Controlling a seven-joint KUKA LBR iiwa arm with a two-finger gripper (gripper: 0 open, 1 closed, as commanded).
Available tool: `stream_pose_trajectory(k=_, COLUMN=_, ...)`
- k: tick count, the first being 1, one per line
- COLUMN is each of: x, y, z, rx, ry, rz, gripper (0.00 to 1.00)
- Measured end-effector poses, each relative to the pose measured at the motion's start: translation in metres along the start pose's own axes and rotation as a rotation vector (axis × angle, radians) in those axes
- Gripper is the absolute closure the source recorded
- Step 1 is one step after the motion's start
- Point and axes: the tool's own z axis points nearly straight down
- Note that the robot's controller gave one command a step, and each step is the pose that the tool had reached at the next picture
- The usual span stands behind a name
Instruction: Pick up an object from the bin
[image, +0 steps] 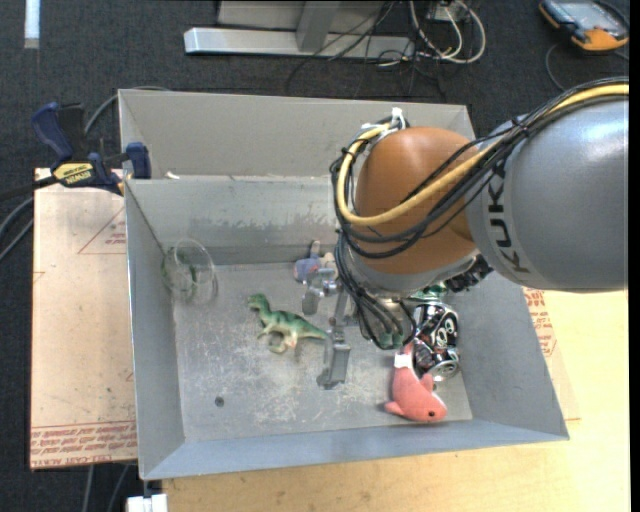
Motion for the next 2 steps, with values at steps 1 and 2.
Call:
stream_pose_trajectory(k=1, x=-0.001, y=-0.001, z=-0.005, rx=-0.001, ry=-0.008, rz=0.004, gripper=0.00)
stream_pose_trajectory(k=2, x=-0.030, y=-0.016, z=0.105, rx=0.000, ry=0.000, rz=-0.090, gripper=0.00)
